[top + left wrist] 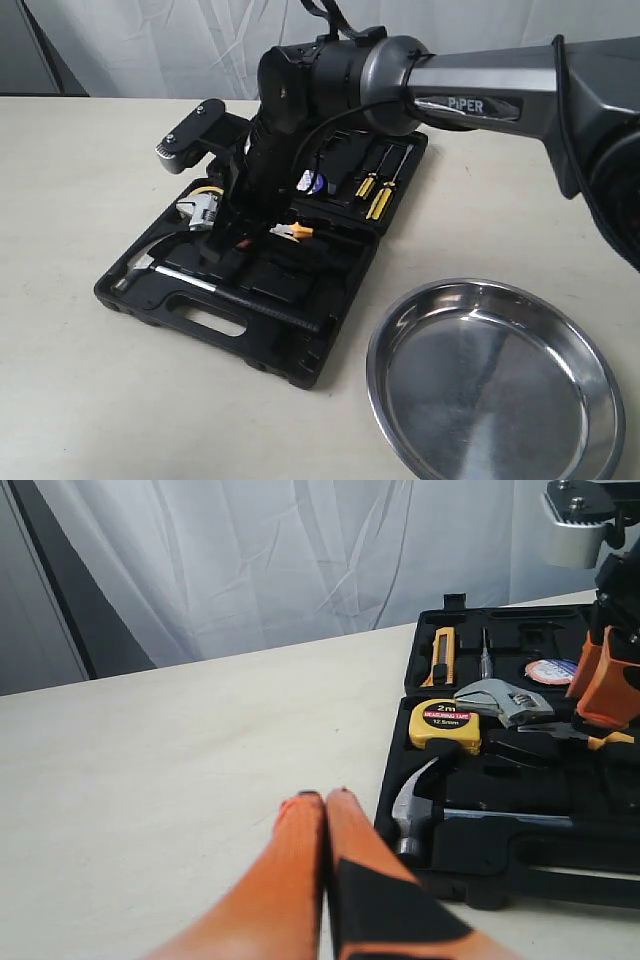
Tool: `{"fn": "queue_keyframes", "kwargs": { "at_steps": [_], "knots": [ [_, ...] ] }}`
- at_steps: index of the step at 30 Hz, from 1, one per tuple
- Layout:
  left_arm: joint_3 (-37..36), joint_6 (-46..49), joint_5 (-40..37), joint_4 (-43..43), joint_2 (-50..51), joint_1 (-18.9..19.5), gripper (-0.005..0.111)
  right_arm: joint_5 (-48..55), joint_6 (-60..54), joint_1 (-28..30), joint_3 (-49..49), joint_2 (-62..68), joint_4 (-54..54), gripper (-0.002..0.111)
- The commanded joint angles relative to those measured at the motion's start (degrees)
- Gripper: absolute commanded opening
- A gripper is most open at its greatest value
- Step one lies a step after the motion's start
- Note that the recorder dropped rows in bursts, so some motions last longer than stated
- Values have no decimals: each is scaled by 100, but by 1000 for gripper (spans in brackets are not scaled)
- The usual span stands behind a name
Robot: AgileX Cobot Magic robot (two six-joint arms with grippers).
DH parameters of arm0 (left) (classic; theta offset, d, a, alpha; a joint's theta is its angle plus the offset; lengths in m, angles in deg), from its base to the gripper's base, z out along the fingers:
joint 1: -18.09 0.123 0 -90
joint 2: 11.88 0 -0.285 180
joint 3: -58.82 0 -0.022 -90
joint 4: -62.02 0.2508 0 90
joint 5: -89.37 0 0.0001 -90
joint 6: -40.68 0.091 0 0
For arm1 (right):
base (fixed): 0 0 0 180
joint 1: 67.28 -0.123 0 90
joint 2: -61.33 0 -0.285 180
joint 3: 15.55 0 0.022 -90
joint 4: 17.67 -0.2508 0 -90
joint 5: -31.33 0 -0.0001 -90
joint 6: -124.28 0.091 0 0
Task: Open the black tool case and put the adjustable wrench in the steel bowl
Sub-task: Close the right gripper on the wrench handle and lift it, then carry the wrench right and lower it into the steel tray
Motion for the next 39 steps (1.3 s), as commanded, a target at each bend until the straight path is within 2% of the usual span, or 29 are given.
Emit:
{"fn": "queue_keyframes", "kwargs": {
  "at_steps": [1,9,13,16,23,39],
  "knots": [
    [16,-11,-14,-16,-15,-7,0,95,331,20,16,-283,77,-1],
    [16,-11,-14,-16,-15,-7,0,33,1377,33,-758,-1161,968,-1],
    [16,-11,-14,-16,-15,-7,0,-605,1717,139,-2219,-2193,1002,-1],
    [16,-11,-14,-16,-15,-7,0,-1158,2099,449,-3644,-2976,940,-1],
    [16,-11,-14,-16,-15,-7,0,-1788,2564,649,-5359,-3438,612,-1],
    [16,-11,-14,-16,-15,-7,0,-2021,3300,649,-6246,-3688,639,-1]
  ]
}}
